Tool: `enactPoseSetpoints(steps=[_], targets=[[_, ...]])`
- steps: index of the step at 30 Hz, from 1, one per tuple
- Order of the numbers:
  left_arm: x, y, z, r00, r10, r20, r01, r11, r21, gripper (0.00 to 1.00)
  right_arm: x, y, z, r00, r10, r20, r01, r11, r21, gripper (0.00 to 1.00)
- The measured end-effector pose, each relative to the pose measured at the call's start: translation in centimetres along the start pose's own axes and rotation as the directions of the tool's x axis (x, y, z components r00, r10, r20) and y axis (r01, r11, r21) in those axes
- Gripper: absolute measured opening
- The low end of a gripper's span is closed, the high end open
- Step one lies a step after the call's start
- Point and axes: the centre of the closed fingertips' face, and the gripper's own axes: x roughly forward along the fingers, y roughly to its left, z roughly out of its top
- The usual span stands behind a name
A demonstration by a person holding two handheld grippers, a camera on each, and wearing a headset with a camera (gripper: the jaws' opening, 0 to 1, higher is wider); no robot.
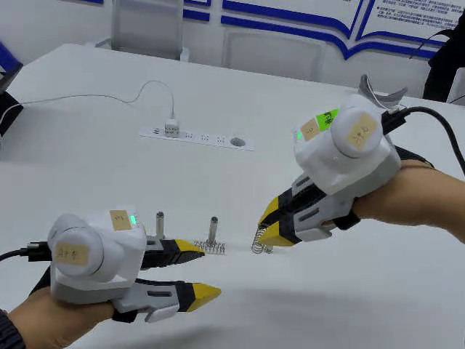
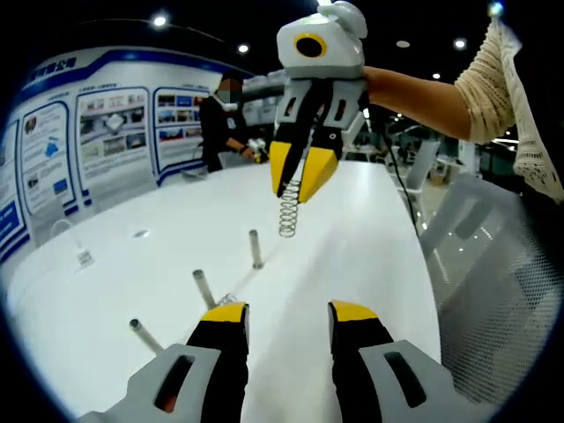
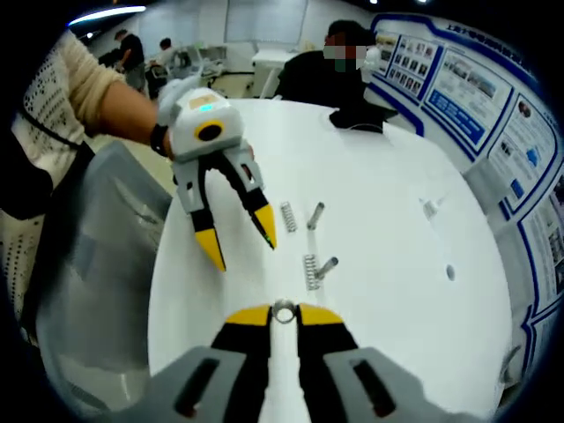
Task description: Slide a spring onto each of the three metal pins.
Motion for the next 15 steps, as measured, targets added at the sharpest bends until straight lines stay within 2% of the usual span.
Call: enactPoseSetpoints(steps=[8,10,15], targets=[[-1.4,1.1,-0.3,0.9986,0.052,0.012,-0.051,0.998,-0.03,0.44,-1.1,-2.1,-0.9,0.9987,-0.05,0.0,0.05,0.998,0.048,0.12],[-1.8,1.4,-0.3,0.9976,0.068,0.015,-0.067,0.997,-0.038,0.46,-1.3,-2.9,-1.3,0.9979,-0.064,-0.002,0.064,0.996,0.06,0.12],[-2.9,2.2,-0.4,0.9943,0.104,0.024,-0.103,0.993,-0.053,0.5,-1.2,-3.9,-2.1,0.9965,-0.081,-0.017,0.082,0.993,0.084,0.12]])
